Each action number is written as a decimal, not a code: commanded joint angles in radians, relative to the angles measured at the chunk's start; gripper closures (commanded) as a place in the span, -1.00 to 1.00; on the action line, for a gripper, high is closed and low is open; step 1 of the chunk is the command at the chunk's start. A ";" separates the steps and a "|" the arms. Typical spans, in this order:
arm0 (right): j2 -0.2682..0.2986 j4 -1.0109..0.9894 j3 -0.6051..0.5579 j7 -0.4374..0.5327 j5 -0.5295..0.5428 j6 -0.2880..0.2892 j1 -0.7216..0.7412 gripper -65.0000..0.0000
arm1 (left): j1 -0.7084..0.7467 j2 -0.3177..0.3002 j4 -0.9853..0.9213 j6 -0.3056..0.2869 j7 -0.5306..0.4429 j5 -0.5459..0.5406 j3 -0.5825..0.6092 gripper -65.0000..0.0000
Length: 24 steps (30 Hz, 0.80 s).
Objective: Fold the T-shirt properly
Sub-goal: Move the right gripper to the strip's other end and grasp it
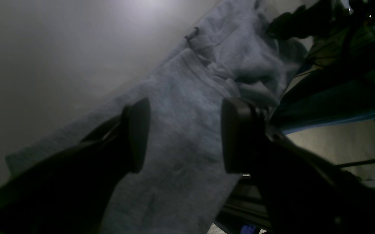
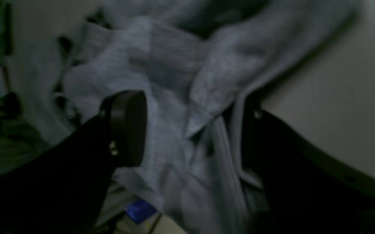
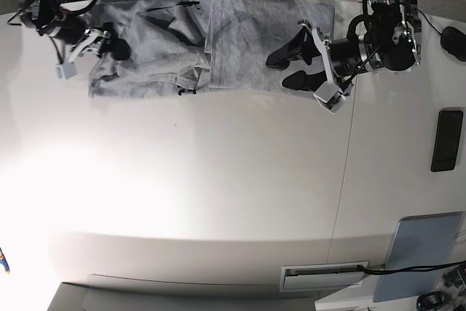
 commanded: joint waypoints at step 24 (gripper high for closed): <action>-0.001 0.008 -0.171 0.056 -0.180 -0.035 0.028 -0.19 | -0.005 -0.005 0.015 -0.003 -0.021 -0.025 -0.003 -0.09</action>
